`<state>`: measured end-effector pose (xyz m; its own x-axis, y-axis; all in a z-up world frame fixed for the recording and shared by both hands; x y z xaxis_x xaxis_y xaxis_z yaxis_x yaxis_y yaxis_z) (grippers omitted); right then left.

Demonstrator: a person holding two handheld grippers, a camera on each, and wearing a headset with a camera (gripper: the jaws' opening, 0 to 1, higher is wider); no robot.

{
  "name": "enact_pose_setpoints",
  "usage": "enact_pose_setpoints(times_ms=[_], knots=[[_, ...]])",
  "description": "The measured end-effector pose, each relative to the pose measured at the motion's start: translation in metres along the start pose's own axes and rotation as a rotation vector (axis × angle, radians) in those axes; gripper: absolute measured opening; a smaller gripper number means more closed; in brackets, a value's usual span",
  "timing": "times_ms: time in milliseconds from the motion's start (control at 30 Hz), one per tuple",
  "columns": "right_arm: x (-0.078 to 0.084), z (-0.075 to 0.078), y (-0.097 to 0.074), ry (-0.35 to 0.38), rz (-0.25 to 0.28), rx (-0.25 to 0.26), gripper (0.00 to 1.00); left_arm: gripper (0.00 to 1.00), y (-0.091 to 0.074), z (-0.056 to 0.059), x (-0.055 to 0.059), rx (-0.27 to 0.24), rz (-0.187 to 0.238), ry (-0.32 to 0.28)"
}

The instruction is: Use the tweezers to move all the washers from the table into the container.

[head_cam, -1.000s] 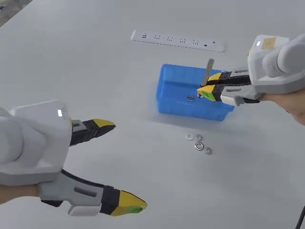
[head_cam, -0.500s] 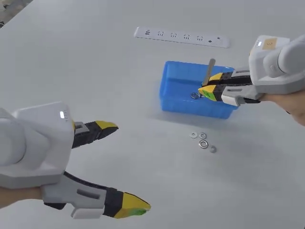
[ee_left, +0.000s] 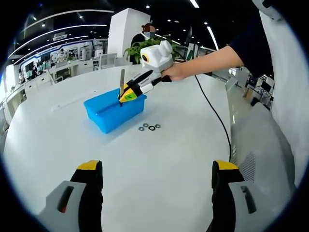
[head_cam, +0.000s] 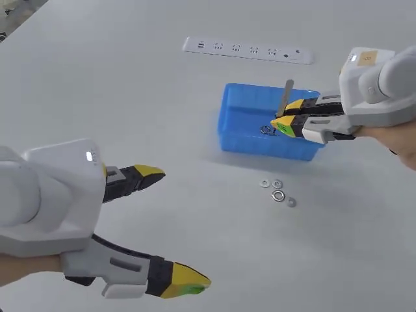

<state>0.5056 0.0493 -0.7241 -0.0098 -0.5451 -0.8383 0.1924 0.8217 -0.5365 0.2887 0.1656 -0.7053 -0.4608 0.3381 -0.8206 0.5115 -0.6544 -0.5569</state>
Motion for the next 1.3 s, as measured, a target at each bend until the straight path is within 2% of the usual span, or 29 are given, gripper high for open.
enact_pose_setpoints(times_ms=[167,333,467,500,567,667,733,800,833,967,1000,1100,1133,1167,1300], knots=[[-0.001,-0.001,-0.001,0.000,0.003,-0.001,0.10,0.99,0.003,-0.008,-0.011,-0.006,0.019,0.018],[-0.002,-0.003,-0.002,-0.012,-0.005,-0.007,0.10,0.99,0.007,-0.025,-0.033,-0.029,0.055,0.059],[-0.004,-0.005,-0.003,-0.019,-0.004,-0.012,0.10,0.97,0.014,-0.045,-0.055,-0.030,0.070,0.094],[-0.005,-0.005,-0.003,-0.018,-0.003,-0.015,0.10,0.95,0.016,-0.049,-0.064,-0.010,0.089,0.103],[-0.006,-0.006,-0.003,-0.023,-0.003,-0.019,0.10,0.90,0.022,-0.059,-0.078,-0.008,0.124,0.134],[-0.007,-0.007,-0.003,-0.029,-0.004,-0.025,0.10,0.87,0.032,-0.071,-0.091,-0.006,0.125,0.162],[-0.007,-0.008,-0.003,-0.035,-0.005,-0.030,0.10,0.81,0.041,-0.076,-0.101,0.025,0.144,0.175],[-0.008,-0.009,-0.003,-0.042,-0.005,-0.041,0.10,0.69,0.048,-0.073,-0.111,0.107,0.162,0.164],[-0.008,-0.009,-0.003,-0.042,-0.003,-0.043,0.10,0.67,0.053,-0.074,-0.116,0.126,0.161,0.179],[-0.010,-0.008,-0.003,-0.040,0.005,-0.046,0.10,0.67,0.070,-0.081,-0.128,0.142,0.123,0.245],[-0.011,-0.008,-0.004,-0.040,0.006,-0.048,0.10,0.65,0.076,-0.077,-0.133,0.150,0.124,0.252],[-0.012,-0.010,-0.005,-0.044,0.010,-0.054,0.10,0.49,0.085,-0.081,-0.140,0.158,0.128,0.295],[-0.012,-0.010,-0.005,-0.047,0.009,-0.057,0.10,0.42,0.088,-0.082,-0.142,0.161,0.131,0.323],[-0.011,-0.010,-0.005,-0.050,0.009,-0.062,0.10,0.39,0.091,-0.084,-0.145,0.156,0.138,0.372],[-0.011,-0.012,-0.005,-0.054,0.006,-0.073,0.10,0.39,0.099,-0.084,-0.149,0.181,0.124,0.358]])
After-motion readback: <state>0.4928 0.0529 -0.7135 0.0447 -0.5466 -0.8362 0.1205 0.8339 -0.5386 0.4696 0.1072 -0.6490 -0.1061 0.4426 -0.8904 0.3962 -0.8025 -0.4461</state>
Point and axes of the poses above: the centre of the closed fingertips' face, and the gripper's own axes: y roughly forward along the fingers, z roughly to its right, x roughly out of its underside, the point moved 5 cm from there along -y, roughly backward along the fingers
